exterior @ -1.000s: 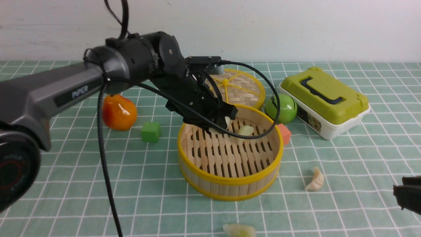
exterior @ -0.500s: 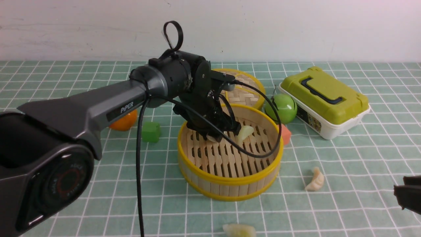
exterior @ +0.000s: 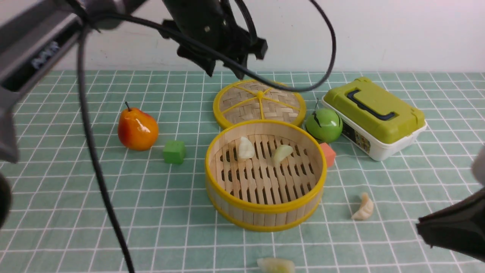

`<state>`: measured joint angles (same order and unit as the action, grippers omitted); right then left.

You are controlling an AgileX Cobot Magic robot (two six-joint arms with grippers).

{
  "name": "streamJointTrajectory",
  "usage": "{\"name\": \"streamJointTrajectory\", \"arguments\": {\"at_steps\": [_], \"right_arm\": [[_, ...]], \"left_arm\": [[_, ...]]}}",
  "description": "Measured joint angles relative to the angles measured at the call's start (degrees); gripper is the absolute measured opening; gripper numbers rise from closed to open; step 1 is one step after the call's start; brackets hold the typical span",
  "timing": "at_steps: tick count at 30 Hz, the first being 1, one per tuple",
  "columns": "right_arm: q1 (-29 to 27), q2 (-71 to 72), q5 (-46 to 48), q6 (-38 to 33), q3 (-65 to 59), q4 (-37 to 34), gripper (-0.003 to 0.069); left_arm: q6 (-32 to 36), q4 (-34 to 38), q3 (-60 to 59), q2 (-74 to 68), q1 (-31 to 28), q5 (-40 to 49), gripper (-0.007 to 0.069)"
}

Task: Put the dumplings into the steamer on the table with the blue tablecloth.
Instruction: 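Reach for and grasp a dumpling lying on the table beside the steamer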

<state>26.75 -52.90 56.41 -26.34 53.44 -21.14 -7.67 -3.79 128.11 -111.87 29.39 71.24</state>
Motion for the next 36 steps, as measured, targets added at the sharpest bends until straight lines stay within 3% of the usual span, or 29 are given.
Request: {"name": "streamJointTrajectory", "arguments": {"at_steps": [2,3,8,10,13,17,19,22,23,24,27,31,33,36], "right_arm": [[3.71,-4.93,2.10,-0.22,2.88,1.01,-0.0019],[4.07,-5.45,2.29,-0.22,3.16,1.01,-0.0019],[11.39,-21.55,5.70,1.42,10.71,4.29,-0.0016],[12.31,-25.17,5.70,1.71,12.45,4.83,-0.0013],[13.26,-31.83,5.65,1.77,15.83,5.51,0.0010],[13.33,-39.77,5.58,1.77,19.34,7.08,0.0115],[13.33,-43.76,5.04,1.77,20.66,8.28,0.0201],[13.33,-49.42,2.07,1.77,21.54,9.96,0.0386],[13.33,-49.74,1.81,1.77,21.54,9.96,0.0397],[13.33,-51.92,-0.10,1.77,21.58,10.73,0.0466],[13.33,-55.83,-4.25,1.77,21.58,11.56,0.0576],[13.33,-59.15,-7.60,1.77,21.58,11.56,0.0610],[13.33,-60.02,-8.09,1.71,21.83,12.00,0.0582],[13.33,-60.34,-7.98,1.71,22.17,12.84,0.0464]], "left_arm": [[-0.57,-1.36,-1.86,4.26,0.00,0.00,0.0282],[-0.57,-1.51,-2.10,4.70,0.00,0.00,0.0273],[-0.83,-4.08,-13.63,16.78,0.00,0.00,0.0027],[-0.83,-4.34,-19.06,20.59,0.00,0.00,-0.0015],[-1.42,-4.33,-29.64,26.76,0.00,0.00,-0.0014],[-2.45,-3.23,-43.16,35.71,0.00,0.00,-0.0014],[-2.59,-2.35,-50.22,40.37,0.00,0.00,-0.0014],[-2.70,-0.33,-60.53,47.18,0.00,-0.14,-0.0014],[-2.70,-0.22,-61.71,47.56,0.00,-0.21,-0.0014],[-2.70,0.71,-65.12,50.18,0.00,-0.53,-0.0014],[-2.75,2.38,-72.10,54.70,0.00,-2.06,-0.0014],[-2.75,3.79,-79.11,59.36,0.00,-3.59,-0.0014],[-2.75,3.79,-81.16,61.06,0.00,-4.32,-0.0014],[-2.75,3.79,-82.28,62.49,0.00,-4.80,-0.0014]]}}
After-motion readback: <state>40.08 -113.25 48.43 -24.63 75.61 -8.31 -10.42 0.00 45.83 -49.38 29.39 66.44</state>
